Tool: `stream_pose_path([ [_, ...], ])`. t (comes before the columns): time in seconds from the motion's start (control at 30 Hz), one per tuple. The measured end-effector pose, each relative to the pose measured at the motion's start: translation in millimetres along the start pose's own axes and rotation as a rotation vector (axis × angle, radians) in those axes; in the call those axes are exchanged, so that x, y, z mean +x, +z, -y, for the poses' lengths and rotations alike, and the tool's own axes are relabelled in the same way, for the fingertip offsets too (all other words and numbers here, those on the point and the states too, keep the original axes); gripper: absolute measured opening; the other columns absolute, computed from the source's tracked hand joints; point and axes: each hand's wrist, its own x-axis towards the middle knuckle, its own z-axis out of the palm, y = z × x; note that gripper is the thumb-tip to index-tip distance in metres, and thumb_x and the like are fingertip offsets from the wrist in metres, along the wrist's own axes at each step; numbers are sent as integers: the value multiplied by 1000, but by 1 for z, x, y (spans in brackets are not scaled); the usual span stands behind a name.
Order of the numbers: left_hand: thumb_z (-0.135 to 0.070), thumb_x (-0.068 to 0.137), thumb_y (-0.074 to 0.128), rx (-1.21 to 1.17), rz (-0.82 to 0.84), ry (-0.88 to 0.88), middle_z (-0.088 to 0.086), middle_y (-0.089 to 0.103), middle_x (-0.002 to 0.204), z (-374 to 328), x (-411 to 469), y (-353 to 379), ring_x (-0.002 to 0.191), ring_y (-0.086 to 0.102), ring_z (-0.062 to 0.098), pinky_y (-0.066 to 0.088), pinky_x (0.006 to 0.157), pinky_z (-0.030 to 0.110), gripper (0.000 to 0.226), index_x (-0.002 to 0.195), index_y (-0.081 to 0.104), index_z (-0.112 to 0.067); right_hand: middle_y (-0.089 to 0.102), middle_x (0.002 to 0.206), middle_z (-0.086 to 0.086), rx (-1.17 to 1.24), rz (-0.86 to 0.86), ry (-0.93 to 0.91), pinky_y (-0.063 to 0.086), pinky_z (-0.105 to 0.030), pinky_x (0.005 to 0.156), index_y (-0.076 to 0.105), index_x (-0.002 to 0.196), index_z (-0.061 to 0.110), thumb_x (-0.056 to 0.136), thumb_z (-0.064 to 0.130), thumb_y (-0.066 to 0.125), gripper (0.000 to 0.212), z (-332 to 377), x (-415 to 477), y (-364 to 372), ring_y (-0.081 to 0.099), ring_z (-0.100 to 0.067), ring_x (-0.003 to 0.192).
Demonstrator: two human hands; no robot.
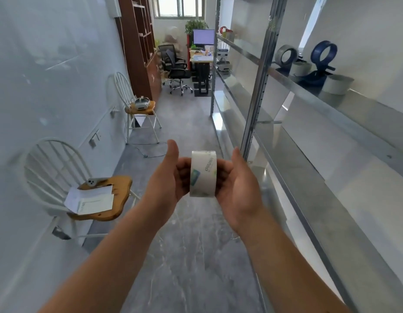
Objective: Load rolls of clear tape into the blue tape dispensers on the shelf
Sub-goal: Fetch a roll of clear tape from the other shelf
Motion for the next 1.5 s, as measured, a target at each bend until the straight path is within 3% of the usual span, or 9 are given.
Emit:
stream_pose_path([
  [0.23,-80,73,38,0,-99,65,23,77,113,-25,100,23,108,74,41,54,103,58,100,121,70,2,80,100,-14,-14,68,-1,54,-50,95,78,103,10,103,58,32,66,33,116,-19,74,-27,94],
  [0.43,-78,75,36,29,-119,80,18,79,110,-45,163,18,104,76,36,58,96,52,93,116,73,-3,78,112,-18,9,78,22,56,-46,92,74,117,6,103,62,30,72,40,190,-17,73,-32,105],
  [0.53,-80,71,39,80,-99,101,16,79,111,-56,197,1,106,76,34,59,91,45,93,116,73,-6,76,117,-20,37,79,38,56,-48,97,71,123,5,103,63,28,75,39,229,-8,71,-36,112],
  [0.8,-77,75,34,64,-47,119,15,79,112,-79,310,-69,104,77,31,58,96,47,91,119,72,-7,79,111,-13,-53,62,16,56,-48,99,75,115,13,101,64,30,70,20,347,44,73,-31,108],
  [0.93,-74,73,34,98,4,85,7,82,104,-102,379,-104,99,79,23,61,84,34,83,112,73,-13,79,111,-15,-64,1,5,54,-51,101,75,115,11,102,62,31,69,14,417,76,71,-35,109],
  [1.1,-75,78,33,69,136,65,16,78,117,-130,464,-131,111,74,33,57,96,45,90,123,70,-5,79,109,-14,-74,-86,-46,56,-46,95,76,114,12,103,61,28,70,20,489,98,74,-28,103],
  [1.2,-75,81,30,56,261,47,22,75,120,-141,506,-127,114,72,38,56,99,48,95,126,67,0,78,116,-17,-32,-157,-77,54,-48,99,73,122,8,103,63,26,75,31,514,95,72,-33,112],
  [1.3,-79,79,31,55,405,9,22,75,121,-145,539,-104,115,71,38,54,104,52,100,128,67,1,76,118,-21,38,-268,-119,53,-50,104,72,123,6,102,64,28,76,46,525,77,69,-37,117],
  [1.5,-85,70,38,117,672,12,24,74,122,-144,580,-5,117,69,41,50,109,57,107,128,68,-1,77,117,-21,130,-550,-277,56,-43,91,71,124,2,104,61,30,74,93,519,14,73,-33,109],
])
